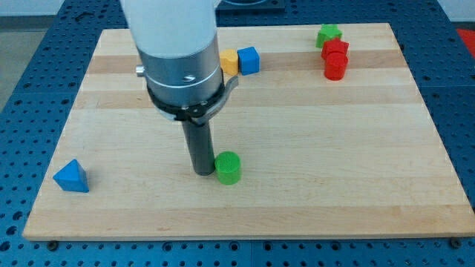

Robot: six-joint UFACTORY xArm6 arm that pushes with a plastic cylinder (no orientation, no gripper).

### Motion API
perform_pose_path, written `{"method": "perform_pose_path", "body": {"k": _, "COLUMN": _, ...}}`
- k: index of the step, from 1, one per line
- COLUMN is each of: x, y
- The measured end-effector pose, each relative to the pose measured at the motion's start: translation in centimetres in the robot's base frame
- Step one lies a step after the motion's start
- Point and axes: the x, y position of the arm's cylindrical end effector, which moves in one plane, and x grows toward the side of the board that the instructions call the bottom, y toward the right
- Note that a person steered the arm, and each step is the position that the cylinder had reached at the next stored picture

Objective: Slide the green circle below the red circle

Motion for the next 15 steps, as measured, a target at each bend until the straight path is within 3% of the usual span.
{"method": "perform_pose_path", "body": {"k": 2, "x": 3.1, "y": 1.7}}
{"method": "perform_pose_path", "body": {"k": 5, "x": 3.1, "y": 8.6}}
{"method": "perform_pose_path", "body": {"k": 6, "x": 0.4, "y": 9.2}}
{"method": "perform_pose_path", "body": {"k": 10, "x": 0.2, "y": 17.4}}
{"method": "perform_pose_path", "body": {"k": 13, "x": -6.7, "y": 18.5}}
{"method": "perform_pose_path", "body": {"k": 15, "x": -8.3, "y": 20.3}}
